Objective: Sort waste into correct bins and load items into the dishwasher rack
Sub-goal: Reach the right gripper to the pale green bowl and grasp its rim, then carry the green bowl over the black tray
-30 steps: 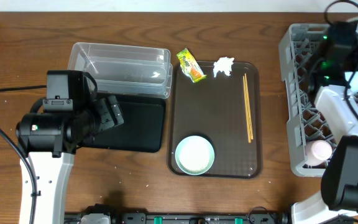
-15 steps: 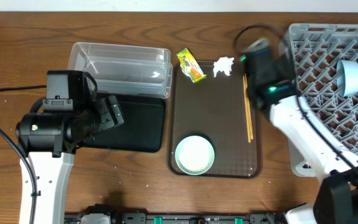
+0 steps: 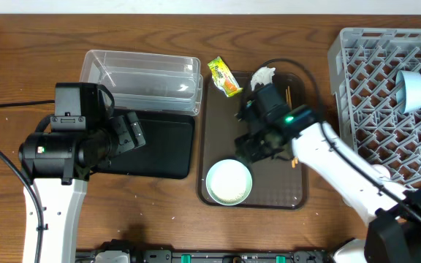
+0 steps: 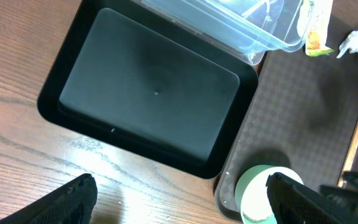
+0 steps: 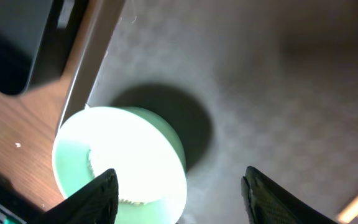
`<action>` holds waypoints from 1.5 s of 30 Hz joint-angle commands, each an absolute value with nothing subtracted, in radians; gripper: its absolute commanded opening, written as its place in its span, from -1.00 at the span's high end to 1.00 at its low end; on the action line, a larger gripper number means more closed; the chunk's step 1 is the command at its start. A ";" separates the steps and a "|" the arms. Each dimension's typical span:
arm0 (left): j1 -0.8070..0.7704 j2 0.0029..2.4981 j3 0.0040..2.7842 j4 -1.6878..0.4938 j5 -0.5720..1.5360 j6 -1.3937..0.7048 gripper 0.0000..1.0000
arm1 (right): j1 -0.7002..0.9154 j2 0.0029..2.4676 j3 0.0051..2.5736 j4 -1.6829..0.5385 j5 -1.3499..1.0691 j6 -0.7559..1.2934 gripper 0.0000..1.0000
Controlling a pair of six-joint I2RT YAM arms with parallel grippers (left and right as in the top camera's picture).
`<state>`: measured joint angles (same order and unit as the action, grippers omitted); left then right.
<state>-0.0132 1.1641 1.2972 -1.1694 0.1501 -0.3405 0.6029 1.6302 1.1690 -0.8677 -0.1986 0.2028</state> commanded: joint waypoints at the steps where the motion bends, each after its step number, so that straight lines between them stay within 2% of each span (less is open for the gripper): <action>1: -0.009 1.163 1.298 -1.170 0.137 -0.346 -0.79 | 0.667 1.677 1.142 -0.874 -0.028 0.300 -0.22; 4: -0.009 1.163 1.298 -1.170 0.137 -0.346 -0.79 | 0.694 1.730 1.126 -0.850 -0.001 0.306 -0.21; 6: -0.009 1.163 1.298 -1.170 0.137 -0.346 -0.79 | 0.700 1.773 1.124 -0.845 0.023 0.306 -0.08; 11: -0.009 1.163 1.298 -1.170 0.137 -0.346 -0.79 | 0.697 1.832 1.124 -0.837 0.011 0.306 0.73; 12: -0.009 1.163 1.298 -1.170 0.137 -0.346 -0.79 | 0.697 1.832 1.124 -0.837 0.011 0.306 0.83; 15: -0.009 1.163 1.298 -1.170 0.137 -0.346 -0.79 | 0.697 1.814 1.124 -0.832 0.011 0.307 0.95; 24: -0.009 1.163 1.298 -1.170 0.137 -0.346 -0.79 | 0.648 1.663 1.124 -0.842 0.162 0.370 0.97; 34: -0.009 1.163 1.298 -1.170 0.137 -0.346 -0.79 | 0.629 1.624 1.124 -0.824 0.156 0.367 0.98; 45: -0.009 1.163 1.298 -1.170 0.137 -0.346 -0.79 | 0.680 1.621 1.130 -0.549 0.184 0.352 0.98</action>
